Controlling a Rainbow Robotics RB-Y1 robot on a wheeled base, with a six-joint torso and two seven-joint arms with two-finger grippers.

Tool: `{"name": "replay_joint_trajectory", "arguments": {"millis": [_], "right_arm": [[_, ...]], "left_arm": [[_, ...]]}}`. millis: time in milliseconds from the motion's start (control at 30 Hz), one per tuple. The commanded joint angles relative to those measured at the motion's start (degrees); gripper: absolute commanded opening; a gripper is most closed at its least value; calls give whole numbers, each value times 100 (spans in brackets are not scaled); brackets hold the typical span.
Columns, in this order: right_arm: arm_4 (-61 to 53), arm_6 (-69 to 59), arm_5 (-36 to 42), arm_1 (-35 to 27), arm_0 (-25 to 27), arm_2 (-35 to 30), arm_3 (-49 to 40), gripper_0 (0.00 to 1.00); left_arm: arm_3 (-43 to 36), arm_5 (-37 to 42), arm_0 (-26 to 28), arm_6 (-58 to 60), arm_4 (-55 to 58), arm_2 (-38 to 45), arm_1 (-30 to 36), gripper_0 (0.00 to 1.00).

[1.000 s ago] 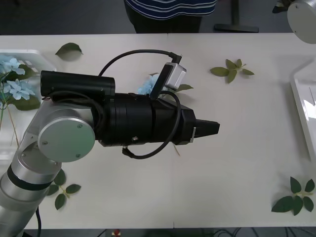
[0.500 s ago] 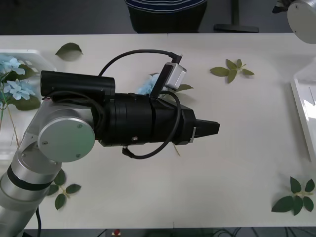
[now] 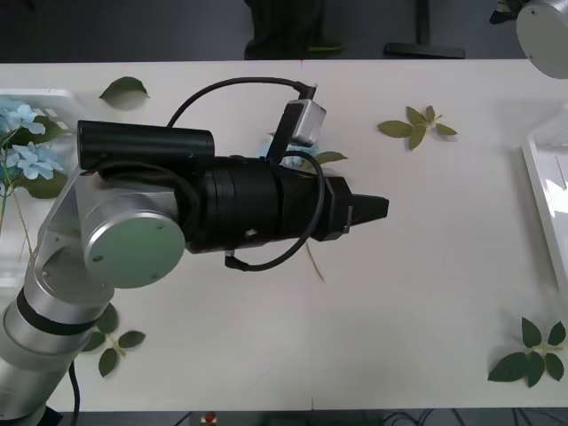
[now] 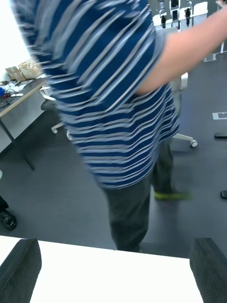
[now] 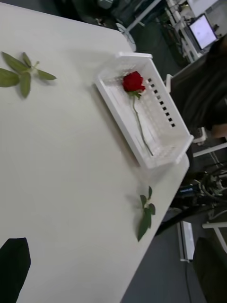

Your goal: Place the red flowers into the right box and the blue flowers into the left box. If a person shows an open palm, hand one flower to the person first, then continue sorting.

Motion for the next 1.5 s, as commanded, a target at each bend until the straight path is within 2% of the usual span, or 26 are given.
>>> {"name": "replay_joint_trajectory", "arguments": {"millis": [33,200,367,667,900,1100,1133,1300,1500], "right_arm": [[10,-135,-67,49,-15,-114,-89,92],[-86,-205,-49,22,-42,-158,-124,92],[-306,-223,-49,-145,-42,-166,-133,92],[-824,-162,434,-382,-42,-298,-309,91],[-2160,49,1111,-839,-42,-641,-625,92],[-4261,1500,2904,-953,37,-1748,-713,92],[-4261,1500,2904,-953,37,-1748,-713,92],[-5562,3328,4627,-953,266,-2548,-704,91],[-6388,5332,5989,-830,723,-3075,-713,91]], "left_arm": [[-98,278,-528,622,-772,-302,102,100],[210,779,-941,1281,-1555,-592,111,100],[755,1333,-1442,2477,-2820,-1313,102,100],[1757,2203,-2005,3514,-3145,-1664,-109,100],[2592,2590,-2321,4692,-3312,-1664,-557,100],[3391,2502,-2444,5465,-3620,-1664,-847,100],[3391,2502,-2444,5465,-3620,-1664,-847,100],[4007,2151,-2523,6080,-3620,-1673,-961,100],[4780,1685,-2699,6203,-3699,-1682,-1093,100]]}}
